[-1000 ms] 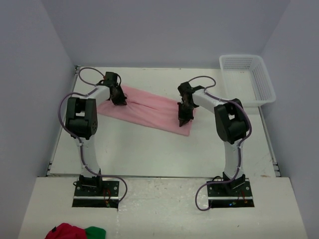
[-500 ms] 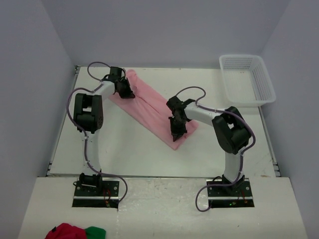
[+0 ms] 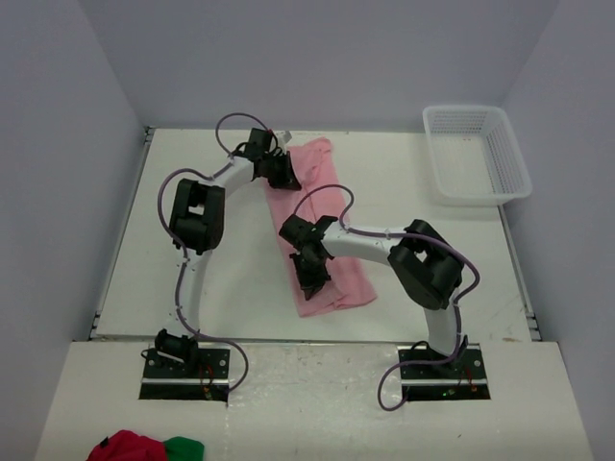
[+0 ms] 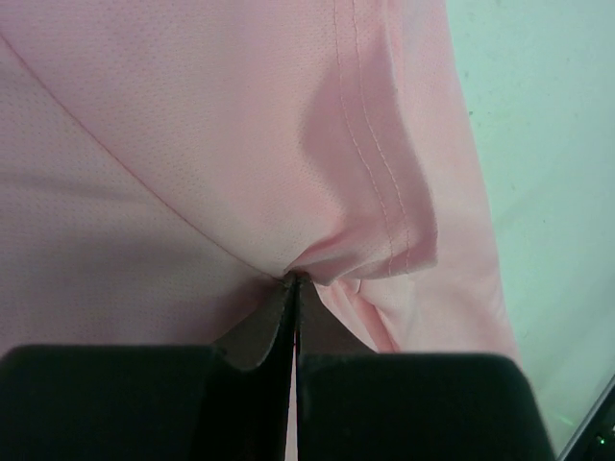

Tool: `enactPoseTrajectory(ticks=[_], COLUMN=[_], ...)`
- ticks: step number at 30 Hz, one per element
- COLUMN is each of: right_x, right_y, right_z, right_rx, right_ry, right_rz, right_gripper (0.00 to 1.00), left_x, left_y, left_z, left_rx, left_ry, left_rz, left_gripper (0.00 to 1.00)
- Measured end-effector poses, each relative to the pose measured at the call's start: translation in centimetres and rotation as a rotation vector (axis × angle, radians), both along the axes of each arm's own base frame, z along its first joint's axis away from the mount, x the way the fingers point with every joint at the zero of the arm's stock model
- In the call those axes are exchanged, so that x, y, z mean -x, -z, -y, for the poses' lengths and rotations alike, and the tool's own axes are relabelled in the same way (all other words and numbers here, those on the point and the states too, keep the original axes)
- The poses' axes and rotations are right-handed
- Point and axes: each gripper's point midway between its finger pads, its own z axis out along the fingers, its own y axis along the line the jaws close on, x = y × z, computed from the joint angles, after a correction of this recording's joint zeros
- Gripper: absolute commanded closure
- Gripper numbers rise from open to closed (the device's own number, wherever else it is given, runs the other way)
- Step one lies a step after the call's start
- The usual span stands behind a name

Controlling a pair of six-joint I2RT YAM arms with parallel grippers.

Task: Fold and stack the t-shirts
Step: Rotate the tshirt 90 degrees

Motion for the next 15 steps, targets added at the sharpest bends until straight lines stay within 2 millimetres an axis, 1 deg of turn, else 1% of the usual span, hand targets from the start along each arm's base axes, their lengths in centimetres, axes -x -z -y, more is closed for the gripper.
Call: enactPoseTrajectory(ticks=[4,7,9,12,15], right_x=[0.6,0.6,0.2,-0.7,-1.7], right_y=[0.1,-0.2,-0.5,-1.2,-1.8], right_z=[-2.6,-4.3,-5.2,-6.0,-6.3], right_rx=[-0.014,-0.025,-0.040,-0.050,-0.045], right_ry=[-0.054,-0.084,-0.094,-0.099,-0.101], right_rz=[0.011,0.023,0.035,0.059,0.092], right_gripper=[1.00,1.00,1.00,1.00,1.00], left_x=[0.7,0.9,1.0,0.6,0.4], left_y=[0.0,0.0,0.0,0.0,0.0], left_z=[2.3,3.0,3.4,3.9,4.0], left_rx=[0.047,0.074,0.091,0.109,0.110], left_ry=[0.085,0.131,0.158,0.189,0.206], left_rz=[0.002,0.006,0.007,0.014,0.022], left_gripper=[1.00,1.00,1.00,1.00,1.00])
